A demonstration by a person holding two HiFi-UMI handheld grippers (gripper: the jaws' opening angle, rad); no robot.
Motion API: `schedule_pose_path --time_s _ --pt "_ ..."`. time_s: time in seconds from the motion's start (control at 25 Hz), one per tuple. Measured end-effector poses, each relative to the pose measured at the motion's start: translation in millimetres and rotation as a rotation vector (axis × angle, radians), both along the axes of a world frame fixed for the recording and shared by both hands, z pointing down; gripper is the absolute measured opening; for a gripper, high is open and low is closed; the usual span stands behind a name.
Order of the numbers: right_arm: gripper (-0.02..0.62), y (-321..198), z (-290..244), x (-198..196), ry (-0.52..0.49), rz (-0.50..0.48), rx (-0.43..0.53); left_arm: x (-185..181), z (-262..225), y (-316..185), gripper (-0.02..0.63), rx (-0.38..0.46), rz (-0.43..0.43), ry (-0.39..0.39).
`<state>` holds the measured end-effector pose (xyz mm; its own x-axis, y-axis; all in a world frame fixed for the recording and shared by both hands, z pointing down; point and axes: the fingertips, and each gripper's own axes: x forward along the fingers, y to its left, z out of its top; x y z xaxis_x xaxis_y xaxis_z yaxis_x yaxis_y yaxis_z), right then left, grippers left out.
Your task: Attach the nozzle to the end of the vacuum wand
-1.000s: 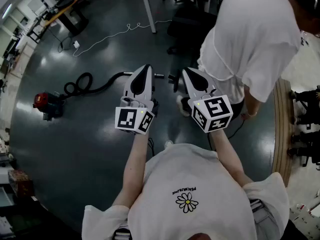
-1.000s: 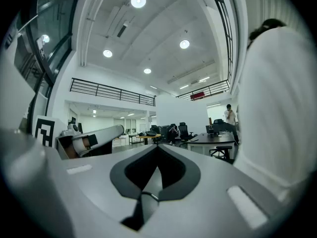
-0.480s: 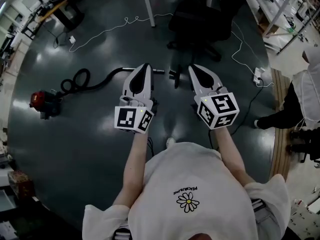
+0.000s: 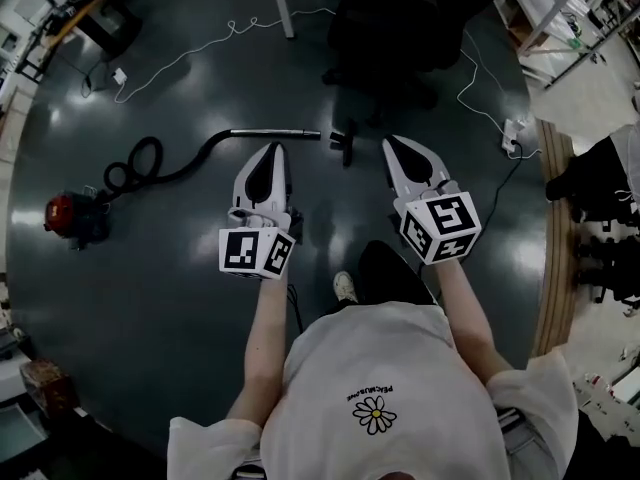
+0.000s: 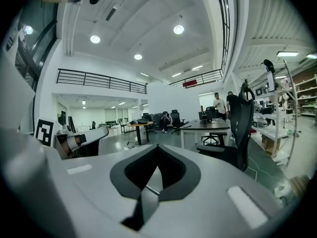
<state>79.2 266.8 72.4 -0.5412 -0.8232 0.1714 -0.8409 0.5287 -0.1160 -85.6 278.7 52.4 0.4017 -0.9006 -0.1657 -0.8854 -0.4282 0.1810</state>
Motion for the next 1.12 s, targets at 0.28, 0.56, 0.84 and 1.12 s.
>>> schedule_pose_path --time_s 0.28,0.56,0.84,1.12 --pt "0.006 -125.6 54.1 5.7 0.022 -0.009 -0.039 -1.2 58.0 -120.0 0.003 -0.081 0.009 0.003" --pt "0.006 -284.1 115.3 -8.4 0.059 -0.05 -0.102 -9.8 120.1 -275.7 0.005 -0.125 0.011 0.105" --pt "0.006 -382.7 268.3 -42.8 0.13 -0.178 -0.098 -26.0 293.3 -385.3 0.005 -0.192 -0.01 0.085" --pt "0.164 -434.1 639.4 -66.8 0.224 -0.416 -0.219 -48.7 642.6 -462.4 0.139 -0.32 0.083 0.109"
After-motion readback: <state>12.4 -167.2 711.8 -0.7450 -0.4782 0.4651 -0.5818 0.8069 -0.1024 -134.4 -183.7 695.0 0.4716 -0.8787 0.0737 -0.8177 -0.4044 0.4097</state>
